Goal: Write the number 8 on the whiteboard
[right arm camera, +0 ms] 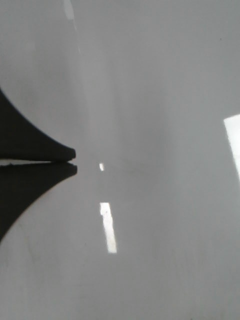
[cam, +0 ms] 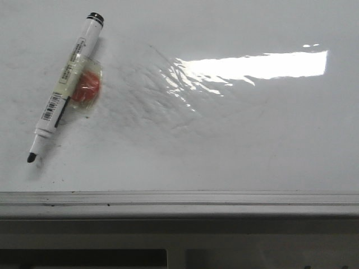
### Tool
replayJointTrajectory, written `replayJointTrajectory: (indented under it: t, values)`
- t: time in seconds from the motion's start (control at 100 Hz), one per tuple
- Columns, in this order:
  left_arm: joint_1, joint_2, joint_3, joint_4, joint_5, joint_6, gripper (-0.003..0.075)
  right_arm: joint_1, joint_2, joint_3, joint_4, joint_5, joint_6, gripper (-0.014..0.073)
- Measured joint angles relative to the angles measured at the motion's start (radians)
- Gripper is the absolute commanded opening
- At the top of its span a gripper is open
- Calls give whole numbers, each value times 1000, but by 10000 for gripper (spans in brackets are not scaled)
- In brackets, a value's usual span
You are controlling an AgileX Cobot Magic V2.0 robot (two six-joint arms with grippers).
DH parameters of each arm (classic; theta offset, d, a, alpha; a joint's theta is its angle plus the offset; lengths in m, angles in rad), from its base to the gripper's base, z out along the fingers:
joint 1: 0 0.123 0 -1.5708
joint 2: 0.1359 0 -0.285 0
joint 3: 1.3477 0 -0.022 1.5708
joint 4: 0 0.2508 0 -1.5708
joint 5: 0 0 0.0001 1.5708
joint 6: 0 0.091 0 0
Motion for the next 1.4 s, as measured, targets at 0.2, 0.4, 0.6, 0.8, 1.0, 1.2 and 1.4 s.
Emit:
replayJointTrajectory:
  t: [0.2, 0.4, 0.6, 0.8, 1.0, 1.2, 1.4]
  values:
    - [-96, 91, 2, 57, -210, -2, 408, 0, 0, 0, 0, 8, 0, -63]
    - [-336, 232, 2, 155, -262, -38, 408, 0, 0, 0, 0, 10, 0, -63]
    - [-604, 385, 2, 157, -267, -83, 385, 0, 0, 0, 0, 23, 0, -63]
    - [-737, 524, -21, 129, -274, -83, 347, 0, 0, 0, 0, 38, 0, -63]
    - [-744, 650, -47, 68, -337, -85, 347, 0, 0, 0, 0, 41, 0, -63]
    - [-744, 748, -60, 52, -385, -83, 312, 85, 0, 0, 0, 48, 0, -63]
    - [-749, 809, -65, 52, -433, -81, 36, 254, 0, 0, 0, 71, 0, -63]
